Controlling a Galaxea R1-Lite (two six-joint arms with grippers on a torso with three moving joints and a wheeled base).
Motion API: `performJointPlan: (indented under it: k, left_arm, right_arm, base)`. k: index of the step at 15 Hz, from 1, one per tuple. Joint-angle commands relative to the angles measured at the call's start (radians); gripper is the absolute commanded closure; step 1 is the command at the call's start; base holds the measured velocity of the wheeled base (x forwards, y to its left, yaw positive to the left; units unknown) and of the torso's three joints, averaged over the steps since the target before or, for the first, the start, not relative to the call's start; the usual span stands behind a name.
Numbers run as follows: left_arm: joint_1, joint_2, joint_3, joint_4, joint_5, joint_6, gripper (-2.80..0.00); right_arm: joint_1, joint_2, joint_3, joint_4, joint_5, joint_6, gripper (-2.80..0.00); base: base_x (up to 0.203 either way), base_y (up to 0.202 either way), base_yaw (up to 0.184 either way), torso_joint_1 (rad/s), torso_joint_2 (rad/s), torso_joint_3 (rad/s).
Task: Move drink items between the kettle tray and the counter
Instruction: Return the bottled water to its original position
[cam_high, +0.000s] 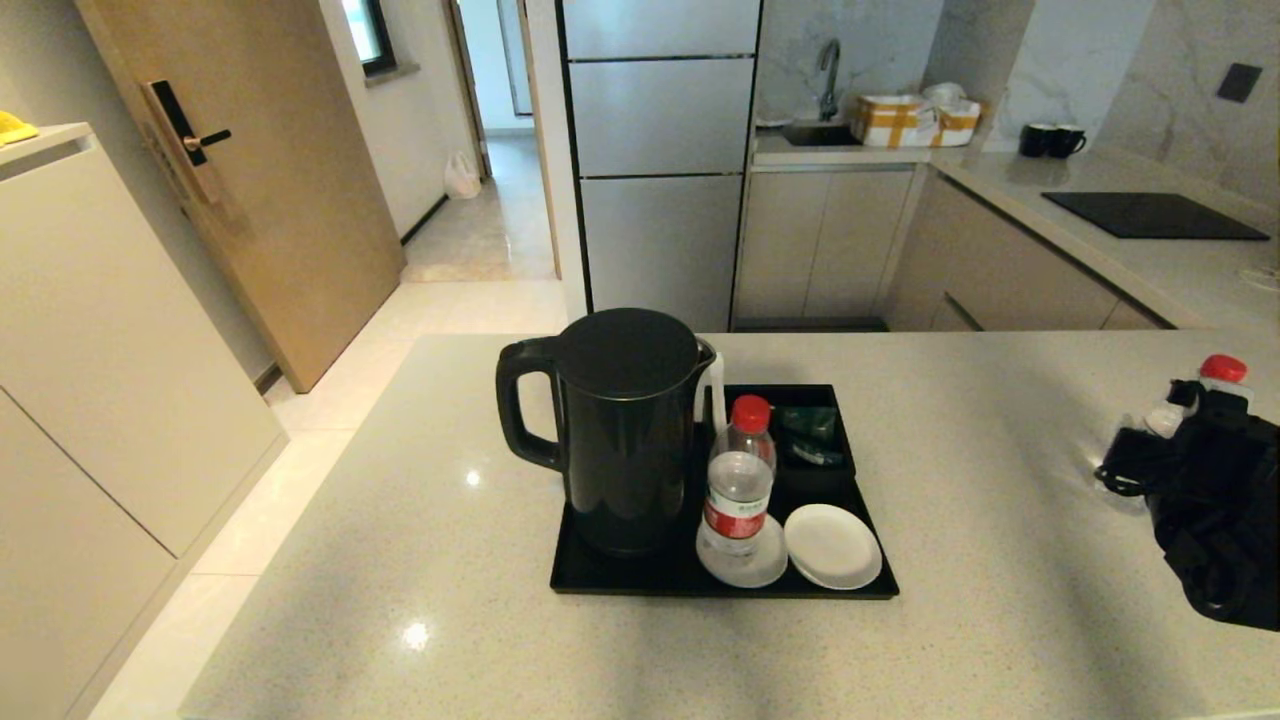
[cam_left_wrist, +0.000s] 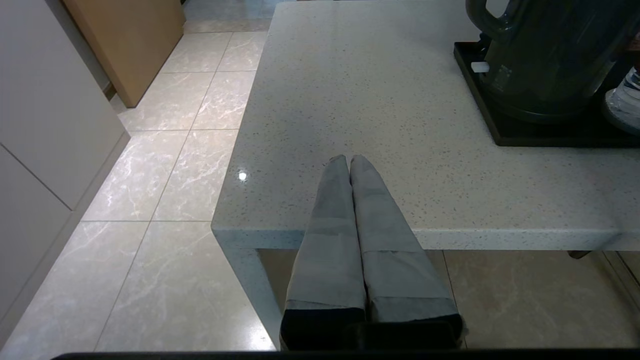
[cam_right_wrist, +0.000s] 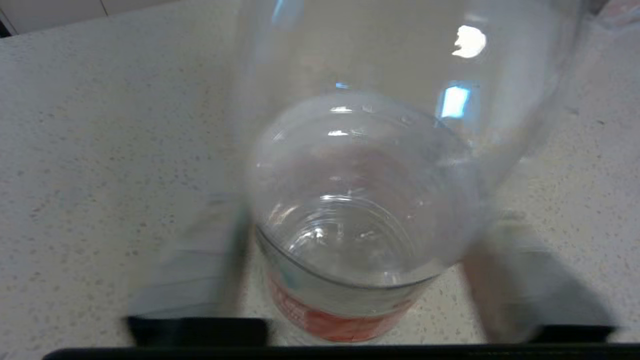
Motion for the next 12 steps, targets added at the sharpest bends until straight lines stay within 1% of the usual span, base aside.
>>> performJointPlan:
  k: [1, 5, 8, 10, 12]
  left_arm:
    - [0.0, 0.001, 0.002, 0.001, 0.0, 0.0, 0.0]
    - [0.0, 0.001, 0.002, 0.0, 0.0, 0.0, 0.0]
    - [0.0, 0.001, 0.002, 0.0, 0.0, 0.0, 0.0]
    - [0.0, 0.001, 0.002, 0.001, 0.0, 0.0, 0.0]
    - [0.0, 0.001, 0.002, 0.0, 0.0, 0.0, 0.0]
  right_arm:
    - [0.0, 0.006, 0.0, -0.003, -0.002, 0.0, 0.0]
    - [0.0, -0.019, 0.005, 0.022, 0.001, 0.001, 0.0]
    - [0.003, -0.097, 0.03, 0.058, 0.005, 0.005, 0.0]
    - [0.018, -0.251, 0.055, 0.145, 0.043, 0.014, 0.0]
    - [0.054, -0.421, 0.061, 0.313, 0.085, 0.043, 0.0]
  base:
    - [0.0, 0.0, 0.0, 0.0, 0.0, 0.0]
    - [0.0, 0.0, 0.0, 0.0, 0.0, 0.0]
    - [0.0, 0.0, 0.0, 0.0, 0.0, 0.0]
    - [0.0, 0.0, 0.0, 0.0, 0.0, 0.0]
    - [0.0, 0.0, 0.0, 0.0, 0.0, 0.0]
